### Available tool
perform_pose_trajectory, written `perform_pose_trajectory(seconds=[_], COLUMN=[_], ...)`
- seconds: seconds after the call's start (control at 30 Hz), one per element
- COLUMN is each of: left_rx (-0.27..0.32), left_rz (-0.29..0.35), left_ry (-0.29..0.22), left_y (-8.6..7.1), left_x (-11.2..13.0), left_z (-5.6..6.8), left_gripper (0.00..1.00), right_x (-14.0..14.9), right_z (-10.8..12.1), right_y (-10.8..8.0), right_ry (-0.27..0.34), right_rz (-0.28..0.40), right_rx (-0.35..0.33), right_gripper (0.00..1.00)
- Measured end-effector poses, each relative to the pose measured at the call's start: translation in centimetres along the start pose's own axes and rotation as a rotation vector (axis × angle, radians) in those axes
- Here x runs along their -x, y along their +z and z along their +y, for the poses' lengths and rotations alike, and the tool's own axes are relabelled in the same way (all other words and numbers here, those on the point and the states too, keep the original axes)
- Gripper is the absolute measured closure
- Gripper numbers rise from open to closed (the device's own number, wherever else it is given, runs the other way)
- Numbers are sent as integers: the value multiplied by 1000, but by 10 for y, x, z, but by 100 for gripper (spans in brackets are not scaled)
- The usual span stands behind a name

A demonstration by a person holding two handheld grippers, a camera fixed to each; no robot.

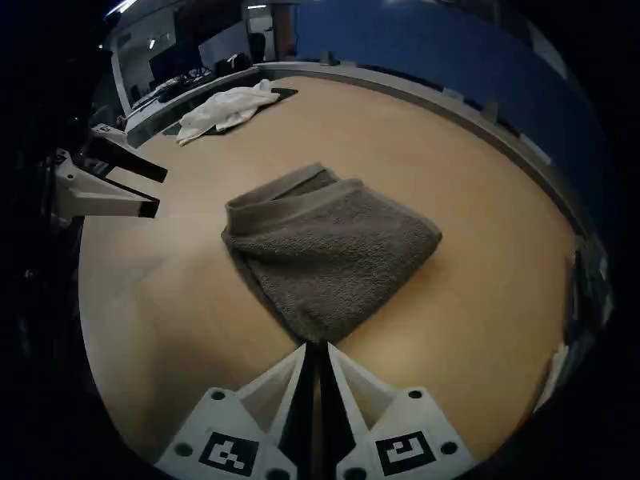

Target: Fold towel

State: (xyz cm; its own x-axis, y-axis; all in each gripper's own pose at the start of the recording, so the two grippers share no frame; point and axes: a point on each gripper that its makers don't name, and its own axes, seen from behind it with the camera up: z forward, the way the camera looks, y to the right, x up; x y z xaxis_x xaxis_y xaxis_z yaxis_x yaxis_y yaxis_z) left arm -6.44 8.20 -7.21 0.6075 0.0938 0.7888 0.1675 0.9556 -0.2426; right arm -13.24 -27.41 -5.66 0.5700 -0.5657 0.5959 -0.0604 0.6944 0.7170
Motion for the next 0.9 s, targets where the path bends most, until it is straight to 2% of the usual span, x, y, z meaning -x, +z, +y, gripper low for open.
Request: perform_pose_trajectory(seconds=[0.27,0.47,0.7,0.9], left_rx=[-5,-17,-35,-44], left_rz=[4,8,14,27], left_ry=[2,-4,-8,-17], left_y=[-1,-4,-11,-17], left_x=[-2,-3,-4,-8], left_z=[-3,-9,-18,-21], left_gripper=[10,10,10,11], right_x=[-4,-20,-60,-102], right_z=[0,1,4,7], right_y=[-3,-16,-47,-84], right_ry=[4,-2,-21,-43], right_rz=[14,57,146,238], right_rx=[-3,-3,11,23], right_gripper=[98,98,98,98])
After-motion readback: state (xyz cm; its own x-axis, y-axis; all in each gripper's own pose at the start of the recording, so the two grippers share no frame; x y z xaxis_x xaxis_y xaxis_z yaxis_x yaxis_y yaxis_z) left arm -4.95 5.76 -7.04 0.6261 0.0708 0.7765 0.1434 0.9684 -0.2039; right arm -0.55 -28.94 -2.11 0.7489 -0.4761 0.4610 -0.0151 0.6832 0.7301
